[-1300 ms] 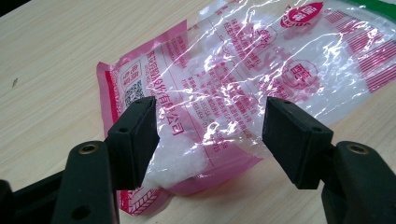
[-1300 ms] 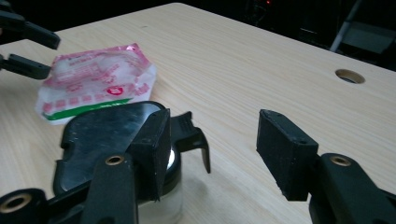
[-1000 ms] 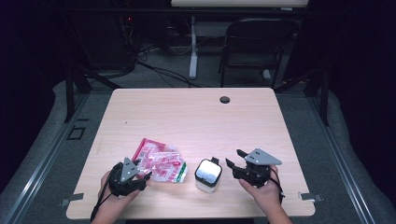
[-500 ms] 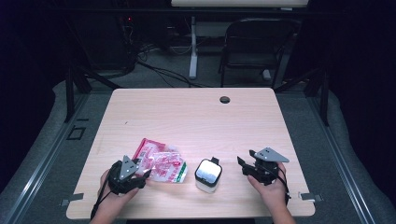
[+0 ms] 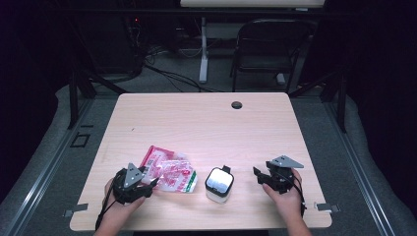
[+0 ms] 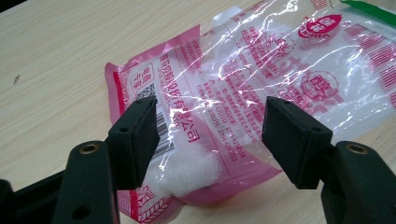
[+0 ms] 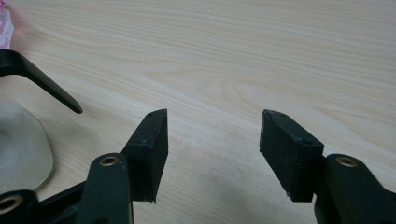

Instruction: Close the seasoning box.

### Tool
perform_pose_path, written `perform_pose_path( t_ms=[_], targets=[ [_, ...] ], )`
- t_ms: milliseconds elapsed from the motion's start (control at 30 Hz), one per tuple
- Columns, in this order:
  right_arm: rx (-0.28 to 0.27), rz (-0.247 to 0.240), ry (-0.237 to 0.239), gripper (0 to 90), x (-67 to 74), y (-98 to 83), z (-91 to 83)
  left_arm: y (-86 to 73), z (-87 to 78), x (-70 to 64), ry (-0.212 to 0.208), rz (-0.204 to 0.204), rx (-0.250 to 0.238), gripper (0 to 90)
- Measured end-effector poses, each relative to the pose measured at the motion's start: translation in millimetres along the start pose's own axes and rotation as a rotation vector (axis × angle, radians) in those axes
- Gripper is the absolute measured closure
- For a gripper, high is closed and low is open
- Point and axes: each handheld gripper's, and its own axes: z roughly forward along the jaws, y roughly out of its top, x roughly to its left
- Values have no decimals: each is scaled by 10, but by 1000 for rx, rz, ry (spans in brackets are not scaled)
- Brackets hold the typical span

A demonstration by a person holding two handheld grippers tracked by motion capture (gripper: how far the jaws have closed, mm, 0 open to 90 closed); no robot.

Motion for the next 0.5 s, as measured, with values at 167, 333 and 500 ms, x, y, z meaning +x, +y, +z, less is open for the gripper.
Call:
perform_pose_path(
  t_ms=[167,333,500],
  targets=[
    [11,-3,5,418,6,-9,17,-4,8,3,0,-4,1,359],
    [13,0,17,412,37,-11,36,-6,11,5,0,-9,2,359],
    [15,-5,22,410,62,-9,42,-7,9,11,2,-9,1,359]
  ],
)
